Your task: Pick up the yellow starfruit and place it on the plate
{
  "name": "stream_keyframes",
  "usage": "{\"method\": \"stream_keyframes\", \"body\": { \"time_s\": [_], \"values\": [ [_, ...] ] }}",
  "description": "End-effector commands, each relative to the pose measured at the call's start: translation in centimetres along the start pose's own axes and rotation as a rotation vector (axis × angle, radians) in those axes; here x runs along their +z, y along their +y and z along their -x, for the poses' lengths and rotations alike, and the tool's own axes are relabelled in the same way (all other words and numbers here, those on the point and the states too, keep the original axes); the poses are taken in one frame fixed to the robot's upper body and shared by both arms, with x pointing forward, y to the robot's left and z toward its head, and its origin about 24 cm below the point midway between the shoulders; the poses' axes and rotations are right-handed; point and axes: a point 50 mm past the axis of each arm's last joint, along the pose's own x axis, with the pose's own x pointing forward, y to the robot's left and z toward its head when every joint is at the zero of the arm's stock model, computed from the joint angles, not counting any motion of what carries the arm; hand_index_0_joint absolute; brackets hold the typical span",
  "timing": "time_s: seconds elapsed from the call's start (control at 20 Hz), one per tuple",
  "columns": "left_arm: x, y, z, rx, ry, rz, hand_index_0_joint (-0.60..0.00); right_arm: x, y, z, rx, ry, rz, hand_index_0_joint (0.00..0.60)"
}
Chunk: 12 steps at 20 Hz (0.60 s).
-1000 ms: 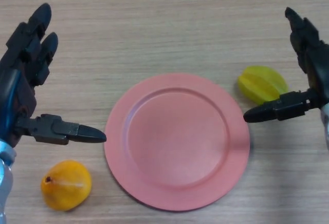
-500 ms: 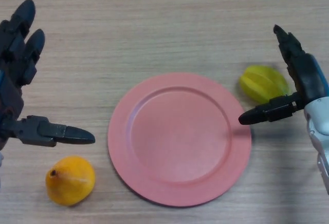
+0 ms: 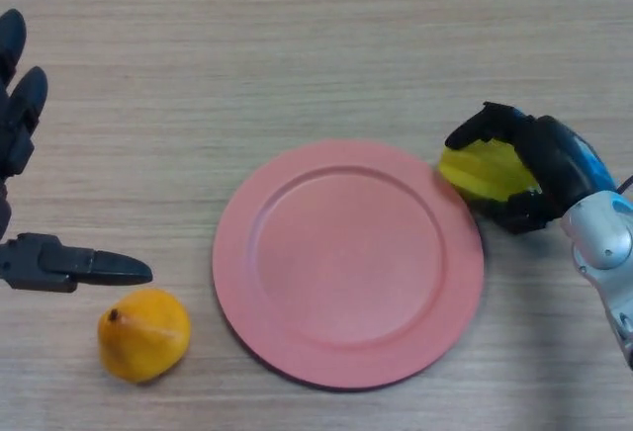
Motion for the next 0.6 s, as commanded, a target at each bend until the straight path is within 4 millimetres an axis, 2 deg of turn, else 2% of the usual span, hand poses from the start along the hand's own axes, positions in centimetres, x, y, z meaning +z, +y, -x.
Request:
{"method": "stream_keyframes", "body": {
  "time_s": [0.05, 0.2, 0.3, 0.5, 0.55, 0.6],
  "values": [
    [4.0, 1.5, 0.2, 0.030, -0.224, -0.093, 0.000, 3.4, -4.7, -0.6, -0.175, -0.165, -0.086, 0.600],
    [4.0, 1.4, 0.1, 0.024, -0.219, -0.085, 0.000, 4.7, -5.8, -0.2, -0.224, -0.192, -0.160, 0.600],
    [4.1, 1.3, -0.1, 0.027, -0.229, -0.082, 0.000, 6.0, -5.6, 0.4, -0.207, -0.232, -0.198, 0.600],
    [4.1, 1.1, -0.3, 0.012, -0.228, -0.052, 0.000, 8.3, -4.0, 1.6, -0.172, -0.294, -0.217, 0.600],
    [4.0, 1.0, -0.3, 0.011, -0.229, -0.049, 0.000, 8.8, -2.5, 2.2, -0.107, -0.280, -0.268, 0.600],
    [3.9, 0.9, -0.3, 0.009, -0.228, -0.050, 0.000, 9.1, -2.0, 2.4, -0.087, -0.281, -0.282, 0.600]
  ]
}}
